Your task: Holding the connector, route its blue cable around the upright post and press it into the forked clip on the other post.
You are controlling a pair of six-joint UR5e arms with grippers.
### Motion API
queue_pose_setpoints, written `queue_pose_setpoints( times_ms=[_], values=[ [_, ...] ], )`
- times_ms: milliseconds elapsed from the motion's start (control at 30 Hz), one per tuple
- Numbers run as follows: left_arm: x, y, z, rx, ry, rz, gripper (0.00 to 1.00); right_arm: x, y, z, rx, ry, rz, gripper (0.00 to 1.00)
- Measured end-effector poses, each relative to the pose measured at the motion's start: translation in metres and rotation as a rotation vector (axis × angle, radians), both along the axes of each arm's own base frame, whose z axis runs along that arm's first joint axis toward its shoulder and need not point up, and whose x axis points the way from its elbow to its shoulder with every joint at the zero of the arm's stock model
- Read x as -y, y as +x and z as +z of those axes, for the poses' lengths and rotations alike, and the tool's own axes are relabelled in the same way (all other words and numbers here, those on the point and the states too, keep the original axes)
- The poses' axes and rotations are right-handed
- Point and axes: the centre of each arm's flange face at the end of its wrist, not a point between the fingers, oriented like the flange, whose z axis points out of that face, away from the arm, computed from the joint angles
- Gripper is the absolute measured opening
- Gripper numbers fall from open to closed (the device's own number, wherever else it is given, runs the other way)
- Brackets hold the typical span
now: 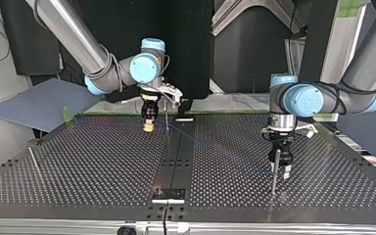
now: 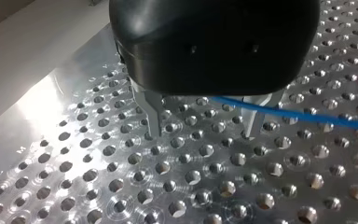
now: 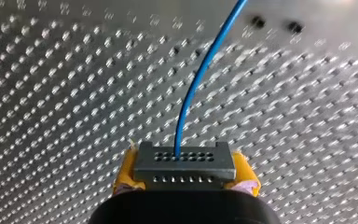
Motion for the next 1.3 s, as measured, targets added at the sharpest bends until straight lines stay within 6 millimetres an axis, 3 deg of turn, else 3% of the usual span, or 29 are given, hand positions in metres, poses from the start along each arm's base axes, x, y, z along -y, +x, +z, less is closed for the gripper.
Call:
queue_pose_setpoints(
  times_ms=[133,267,433,600,700,900,1133,1300],
  values=[
    [0.001,0.000,0.000,0.000,-0.002,-0.004,0.89,0.007,-0.015,-0.018,0.010,0.009,-0.024,0.00],
    [0.002,-0.001,0.000,0.000,-0.003,-0.006,0.99,0.012,-0.028,-0.046,0.000,0.029,-0.048,0.00],
    [0.002,-0.001,-0.001,-0.004,-0.003,-0.001,0.99,0.018,-0.046,-0.085,-0.019,0.060,-0.072,0.00],
    [0.001,-0.002,-0.001,-0.011,-0.004,0.015,0.99,0.025,-0.066,-0.109,-0.021,0.077,-0.077,0.00],
    [0.000,-0.002,-0.002,-0.013,-0.004,0.021,0.99,0.031,-0.081,-0.122,-0.019,0.088,-0.078,0.00],
    [0.000,-0.002,-0.002,-0.014,-0.001,0.023,0.99,0.037,-0.116,-0.169,-0.035,0.133,-0.092,0.00],
    [0.000,-0.002,-0.002,-0.016,-0.001,0.023,0.99,0.034,-0.158,-0.224,-0.060,0.189,-0.141,0.00],
    [0.000,-0.002,-0.002,-0.016,-0.001,0.024,0.99,0.024,-0.170,-0.239,-0.063,0.199,-0.146,0.00]
  ],
)
